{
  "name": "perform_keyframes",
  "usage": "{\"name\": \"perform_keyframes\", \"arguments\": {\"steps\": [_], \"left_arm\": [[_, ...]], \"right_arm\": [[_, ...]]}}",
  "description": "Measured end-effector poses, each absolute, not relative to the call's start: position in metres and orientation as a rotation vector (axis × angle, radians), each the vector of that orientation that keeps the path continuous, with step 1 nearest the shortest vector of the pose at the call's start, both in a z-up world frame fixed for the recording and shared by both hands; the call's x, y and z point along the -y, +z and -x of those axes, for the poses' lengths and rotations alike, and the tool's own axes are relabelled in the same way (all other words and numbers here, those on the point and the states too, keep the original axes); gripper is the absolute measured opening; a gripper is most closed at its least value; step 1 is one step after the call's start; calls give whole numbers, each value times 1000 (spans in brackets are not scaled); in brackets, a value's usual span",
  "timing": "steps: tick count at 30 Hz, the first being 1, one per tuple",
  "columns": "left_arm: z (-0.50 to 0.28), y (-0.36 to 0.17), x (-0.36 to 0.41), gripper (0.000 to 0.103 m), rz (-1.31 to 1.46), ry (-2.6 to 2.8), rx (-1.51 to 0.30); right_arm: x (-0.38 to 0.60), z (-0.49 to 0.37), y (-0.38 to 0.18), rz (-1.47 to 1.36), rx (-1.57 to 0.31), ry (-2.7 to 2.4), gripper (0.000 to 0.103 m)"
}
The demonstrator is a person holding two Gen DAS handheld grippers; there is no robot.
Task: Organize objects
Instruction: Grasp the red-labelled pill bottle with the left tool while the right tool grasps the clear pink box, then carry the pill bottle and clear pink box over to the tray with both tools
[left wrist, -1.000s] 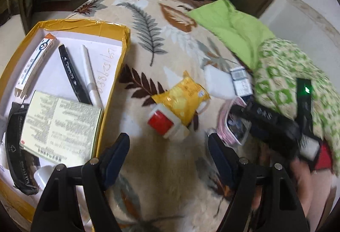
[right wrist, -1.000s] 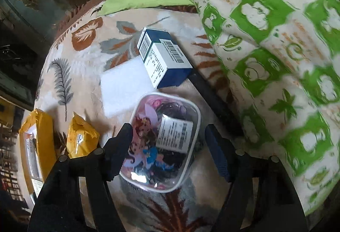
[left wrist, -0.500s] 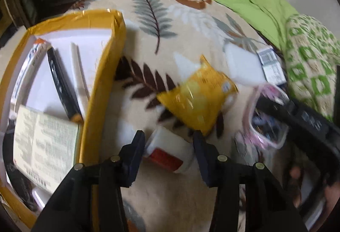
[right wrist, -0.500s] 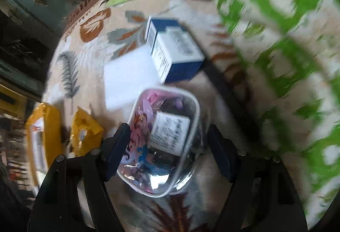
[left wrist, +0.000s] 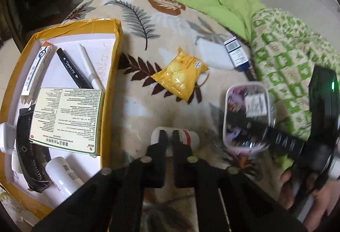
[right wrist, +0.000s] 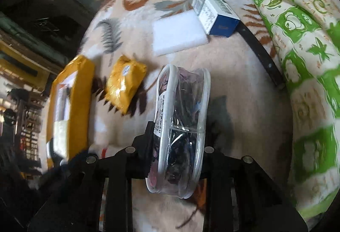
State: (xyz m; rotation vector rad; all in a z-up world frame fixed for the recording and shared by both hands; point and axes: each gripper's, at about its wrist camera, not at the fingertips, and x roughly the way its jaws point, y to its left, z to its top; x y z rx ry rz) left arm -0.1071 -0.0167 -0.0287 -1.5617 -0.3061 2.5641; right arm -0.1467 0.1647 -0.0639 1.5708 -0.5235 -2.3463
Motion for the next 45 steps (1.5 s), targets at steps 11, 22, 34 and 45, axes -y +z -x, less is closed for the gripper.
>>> {"name": "perform_keyframes", "arguments": {"steps": [11, 22, 34, 45], "left_arm": [[84, -42, 44, 19, 1516, 2511, 593], [126, -32, -14, 79, 1408, 2544, -69], [110, -73, -29, 38, 1601, 2290, -152], [87, -57, 15, 33, 1619, 2319, 230]], "right_arm": [[-173, 109, -62, -1525, 496, -2325, 26], [-173, 113, -69, -1521, 497, -2290, 27], [-176, 113, -76, -1533, 509, -2257, 28], [-171, 105, -67, -1512, 539, -2216, 28]]}}
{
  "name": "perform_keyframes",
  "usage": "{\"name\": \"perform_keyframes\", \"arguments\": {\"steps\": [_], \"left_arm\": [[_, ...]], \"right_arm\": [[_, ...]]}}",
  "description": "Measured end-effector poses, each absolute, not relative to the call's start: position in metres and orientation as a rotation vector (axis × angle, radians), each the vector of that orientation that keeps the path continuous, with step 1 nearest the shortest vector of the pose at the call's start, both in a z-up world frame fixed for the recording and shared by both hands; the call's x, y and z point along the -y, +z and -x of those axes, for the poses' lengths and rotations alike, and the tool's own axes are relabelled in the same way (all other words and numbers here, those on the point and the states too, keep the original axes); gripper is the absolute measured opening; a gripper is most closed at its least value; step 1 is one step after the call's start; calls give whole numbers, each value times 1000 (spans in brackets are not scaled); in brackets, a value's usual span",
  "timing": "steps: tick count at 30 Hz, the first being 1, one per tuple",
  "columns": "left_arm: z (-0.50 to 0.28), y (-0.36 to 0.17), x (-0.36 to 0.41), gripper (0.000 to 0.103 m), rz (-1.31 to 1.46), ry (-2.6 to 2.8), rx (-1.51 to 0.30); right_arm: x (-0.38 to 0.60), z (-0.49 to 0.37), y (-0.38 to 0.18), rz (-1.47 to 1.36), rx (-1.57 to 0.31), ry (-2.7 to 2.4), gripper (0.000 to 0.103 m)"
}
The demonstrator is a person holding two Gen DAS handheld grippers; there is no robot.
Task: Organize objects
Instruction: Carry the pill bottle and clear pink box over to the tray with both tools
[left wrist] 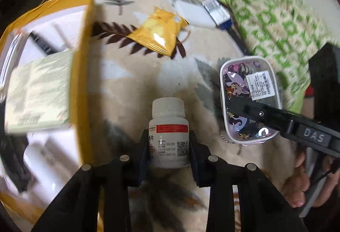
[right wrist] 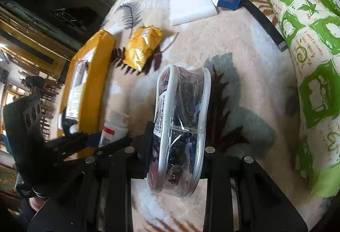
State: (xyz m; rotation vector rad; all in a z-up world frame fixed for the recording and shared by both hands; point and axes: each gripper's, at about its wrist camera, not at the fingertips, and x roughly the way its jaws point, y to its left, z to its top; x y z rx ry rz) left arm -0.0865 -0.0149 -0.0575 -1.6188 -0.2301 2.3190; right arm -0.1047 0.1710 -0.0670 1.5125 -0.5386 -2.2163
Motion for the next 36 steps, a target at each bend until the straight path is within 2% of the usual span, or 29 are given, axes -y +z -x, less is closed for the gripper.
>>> {"name": "perform_keyframes", "arguments": {"steps": [6, 12, 19, 25, 30, 36], "left_arm": [[63, -24, 59, 33, 1493, 2419, 426], [57, 11, 107, 33, 1400, 2535, 512], [74, 23, 176, 33, 1421, 2648, 583], [118, 13, 215, 33, 1442, 2697, 602], [160, -8, 236, 33, 1441, 2691, 705], [167, -37, 233, 33, 1461, 2692, 680]], "right_arm": [[-151, 94, -41, -1429, 523, -2178, 27], [-113, 88, -20, -1363, 501, -2117, 27], [-55, 101, -6, -1329, 442, -2040, 27], [-11, 137, -2, -1323, 423, -2009, 27], [24, 182, -1, -1327, 410, -2000, 27], [60, 217, -23, -1374, 377, -1979, 28]]}}
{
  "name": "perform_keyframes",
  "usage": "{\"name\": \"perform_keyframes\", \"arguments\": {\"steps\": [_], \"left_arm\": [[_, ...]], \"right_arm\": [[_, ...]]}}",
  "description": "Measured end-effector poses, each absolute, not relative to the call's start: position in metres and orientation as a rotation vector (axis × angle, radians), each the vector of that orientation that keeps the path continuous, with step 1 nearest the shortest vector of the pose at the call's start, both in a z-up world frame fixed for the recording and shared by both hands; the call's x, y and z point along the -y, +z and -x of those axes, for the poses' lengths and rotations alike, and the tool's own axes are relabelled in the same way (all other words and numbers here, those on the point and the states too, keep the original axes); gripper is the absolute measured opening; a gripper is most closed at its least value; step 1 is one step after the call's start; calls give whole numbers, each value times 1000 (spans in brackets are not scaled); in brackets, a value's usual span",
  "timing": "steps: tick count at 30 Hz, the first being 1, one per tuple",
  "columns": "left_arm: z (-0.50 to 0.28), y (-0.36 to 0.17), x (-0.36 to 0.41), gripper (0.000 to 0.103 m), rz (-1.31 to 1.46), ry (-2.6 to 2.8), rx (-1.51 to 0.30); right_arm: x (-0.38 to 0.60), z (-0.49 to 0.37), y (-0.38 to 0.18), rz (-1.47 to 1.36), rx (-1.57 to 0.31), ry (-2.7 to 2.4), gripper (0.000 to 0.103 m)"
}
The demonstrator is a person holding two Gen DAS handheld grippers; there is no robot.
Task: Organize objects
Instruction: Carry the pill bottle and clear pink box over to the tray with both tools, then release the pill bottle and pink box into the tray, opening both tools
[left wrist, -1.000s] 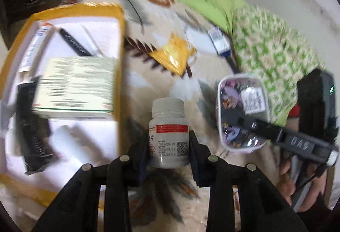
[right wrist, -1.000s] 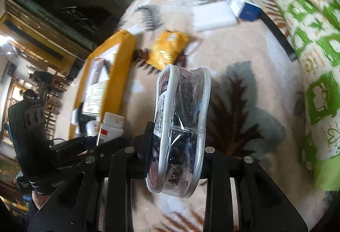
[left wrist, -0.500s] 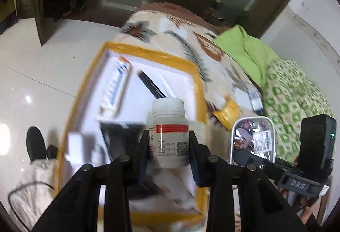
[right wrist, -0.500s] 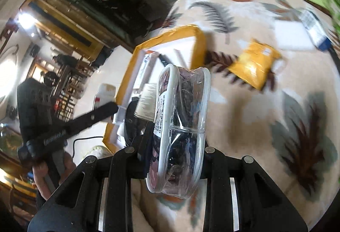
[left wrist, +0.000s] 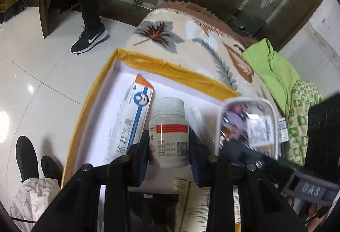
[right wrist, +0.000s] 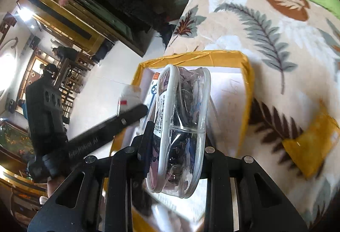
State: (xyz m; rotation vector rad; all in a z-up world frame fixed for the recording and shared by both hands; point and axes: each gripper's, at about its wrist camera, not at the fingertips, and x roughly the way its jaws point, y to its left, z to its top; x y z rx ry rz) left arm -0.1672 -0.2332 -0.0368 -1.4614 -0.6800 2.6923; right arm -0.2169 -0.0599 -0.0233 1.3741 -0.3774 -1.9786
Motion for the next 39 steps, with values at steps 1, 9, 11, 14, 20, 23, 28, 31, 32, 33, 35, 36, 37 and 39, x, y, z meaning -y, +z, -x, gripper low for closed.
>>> {"name": "perform_keyframes", "arguments": {"steps": [1, 9, 11, 14, 20, 23, 28, 31, 32, 33, 35, 36, 37, 39], "left_arm": [[167, -40, 234, 33, 1473, 2693, 669], [168, -48, 240, 34, 1522, 2716, 608], [166, -49, 238, 34, 1518, 2712, 595], [164, -47, 239, 34, 1506, 2710, 609], [162, -47, 239, 34, 1485, 2695, 625], [158, -46, 240, 35, 1454, 2687, 657], [150, -39, 243, 68, 1379, 2708, 720], [145, -31, 242, 76, 1326, 2746, 712], [143, -28, 241, 76, 1314, 2754, 705], [142, -25, 240, 76, 1306, 2759, 698], [137, -15, 234, 76, 1278, 2765, 676], [135, -11, 230, 76, 1274, 2770, 659], [130, -2, 222, 76, 1254, 2779, 618], [121, 10, 207, 76, 1229, 2797, 552]], "right_arm": [[65, 219, -28, -1380, 373, -1976, 28], [83, 220, -53, -1396, 329, -1985, 27], [87, 220, -51, -1386, 314, -1997, 27], [88, 219, -53, -1395, 324, -2000, 28], [84, 214, -53, -1411, 325, -2018, 33], [84, 210, -45, -1402, 277, -2056, 38], [79, 201, -32, -1354, 225, -2101, 54], [71, 195, -26, -1343, 232, -2087, 54], [69, 193, -24, -1341, 221, -2096, 54], [67, 191, -24, -1341, 217, -2100, 54], [57, 184, -22, -1340, 236, -2095, 54], [52, 180, -20, -1335, 246, -2096, 54], [44, 175, -19, -1327, 258, -2098, 54], [33, 168, -16, -1317, 269, -2104, 54]]}}
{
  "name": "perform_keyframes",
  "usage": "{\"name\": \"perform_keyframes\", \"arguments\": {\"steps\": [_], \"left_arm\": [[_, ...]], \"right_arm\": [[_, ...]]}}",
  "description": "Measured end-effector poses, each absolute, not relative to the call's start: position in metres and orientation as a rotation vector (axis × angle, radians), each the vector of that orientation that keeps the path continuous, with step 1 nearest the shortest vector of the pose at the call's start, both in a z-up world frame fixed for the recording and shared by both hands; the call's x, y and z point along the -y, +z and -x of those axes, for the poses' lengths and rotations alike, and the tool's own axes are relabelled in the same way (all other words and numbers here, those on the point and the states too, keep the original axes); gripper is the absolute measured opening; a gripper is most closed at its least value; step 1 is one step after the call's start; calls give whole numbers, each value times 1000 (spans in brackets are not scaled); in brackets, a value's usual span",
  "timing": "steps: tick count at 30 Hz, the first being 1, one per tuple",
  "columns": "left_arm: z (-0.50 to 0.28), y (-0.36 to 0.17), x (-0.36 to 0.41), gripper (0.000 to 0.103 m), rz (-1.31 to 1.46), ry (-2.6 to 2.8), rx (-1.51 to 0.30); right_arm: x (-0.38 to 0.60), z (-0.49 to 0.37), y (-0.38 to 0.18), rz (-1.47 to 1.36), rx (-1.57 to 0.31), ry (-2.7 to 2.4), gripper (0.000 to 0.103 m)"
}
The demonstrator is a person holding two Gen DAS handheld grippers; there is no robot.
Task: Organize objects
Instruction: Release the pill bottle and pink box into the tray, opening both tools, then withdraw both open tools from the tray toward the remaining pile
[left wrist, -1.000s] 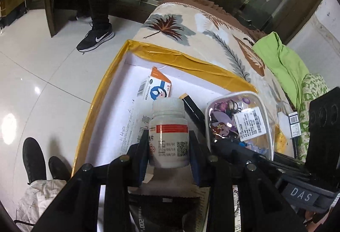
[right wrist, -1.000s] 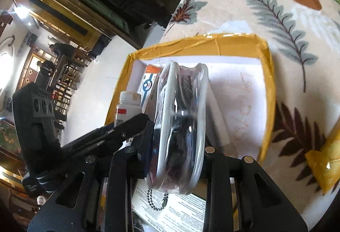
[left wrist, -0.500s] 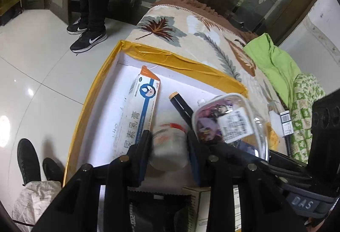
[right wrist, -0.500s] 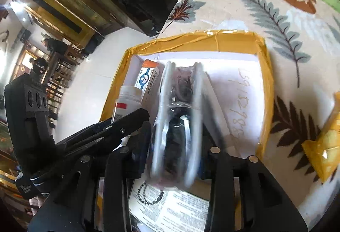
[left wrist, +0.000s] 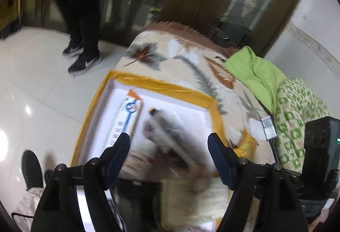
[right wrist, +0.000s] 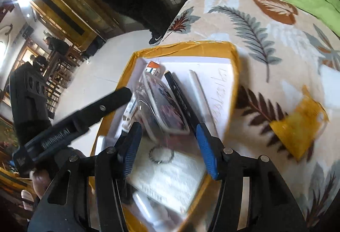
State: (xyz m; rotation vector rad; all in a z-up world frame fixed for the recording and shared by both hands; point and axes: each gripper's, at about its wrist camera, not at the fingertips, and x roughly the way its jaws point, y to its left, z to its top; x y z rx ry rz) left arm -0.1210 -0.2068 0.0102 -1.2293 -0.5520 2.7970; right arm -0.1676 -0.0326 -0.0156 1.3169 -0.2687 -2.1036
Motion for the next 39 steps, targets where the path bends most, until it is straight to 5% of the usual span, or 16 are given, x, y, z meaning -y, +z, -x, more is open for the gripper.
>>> {"name": "perform_keyframes", "arguments": {"steps": [22, 31, 39], "left_arm": [[62, -5, 48, 77, 1219, 2748, 558], [59, -22, 28, 77, 1254, 2685, 374], [58, -22, 33, 77, 1263, 2683, 426]], "right_arm": [[-164, 87, -47, -1458, 361, -2305, 54], [-178, 93, -55, -1448, 326, -2388, 54], [-172, 99, -55, -1448, 296, -2395, 54]]}}
